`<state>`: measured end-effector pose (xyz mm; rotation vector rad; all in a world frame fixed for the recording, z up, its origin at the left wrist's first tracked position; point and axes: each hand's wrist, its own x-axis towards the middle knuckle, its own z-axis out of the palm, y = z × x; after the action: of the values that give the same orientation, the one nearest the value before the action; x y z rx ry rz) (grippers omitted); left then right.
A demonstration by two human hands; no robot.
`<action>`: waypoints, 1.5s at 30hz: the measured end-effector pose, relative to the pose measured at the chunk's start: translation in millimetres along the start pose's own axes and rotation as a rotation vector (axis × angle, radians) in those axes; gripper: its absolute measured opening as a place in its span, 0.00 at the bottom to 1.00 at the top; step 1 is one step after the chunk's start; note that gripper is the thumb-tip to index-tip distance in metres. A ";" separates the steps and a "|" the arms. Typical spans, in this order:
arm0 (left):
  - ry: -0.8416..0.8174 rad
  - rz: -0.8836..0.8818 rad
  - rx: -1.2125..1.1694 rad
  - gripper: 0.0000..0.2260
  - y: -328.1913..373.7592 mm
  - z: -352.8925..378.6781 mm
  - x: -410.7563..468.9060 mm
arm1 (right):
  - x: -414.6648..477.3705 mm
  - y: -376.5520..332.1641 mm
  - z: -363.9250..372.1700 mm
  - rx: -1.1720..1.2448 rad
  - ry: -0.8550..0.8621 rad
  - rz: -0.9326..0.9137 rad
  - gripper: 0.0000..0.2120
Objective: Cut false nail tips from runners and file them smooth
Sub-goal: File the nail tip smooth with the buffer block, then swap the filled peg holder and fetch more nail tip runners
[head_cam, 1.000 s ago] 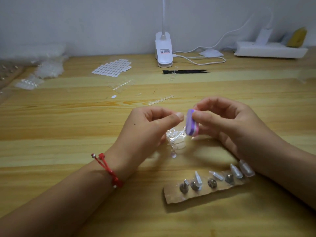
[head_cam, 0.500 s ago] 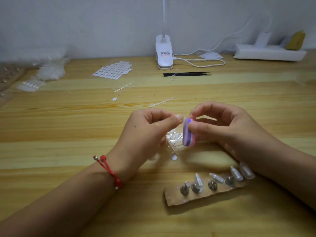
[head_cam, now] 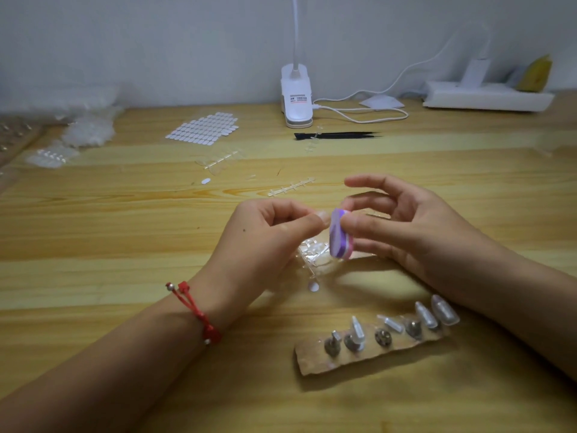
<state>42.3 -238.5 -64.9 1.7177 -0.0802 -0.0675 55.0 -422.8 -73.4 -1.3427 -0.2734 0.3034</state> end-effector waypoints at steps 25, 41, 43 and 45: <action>-0.189 0.407 0.364 0.07 9.6 -20.1 -5.8 | -2.9 -7.3 0.8 -0.261 -0.181 0.087 0.11; -0.130 0.402 0.345 0.10 1.1 -31.3 -55.1 | 0.6 -12.6 -2.6 -0.127 -0.271 0.167 0.15; -0.109 0.397 0.371 0.10 0.3 -27.4 -63.6 | 0.3 -10.9 -2.4 -0.133 -0.262 0.151 0.15; -0.089 0.434 0.441 0.08 1.9 -23.9 -67.5 | -0.5 -9.6 -1.7 -0.138 -0.243 0.137 0.15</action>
<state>-22.7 -209.0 -59.6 2.0977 -0.5655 0.2103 55.8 -426.4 -64.4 -1.4651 -0.4122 0.5727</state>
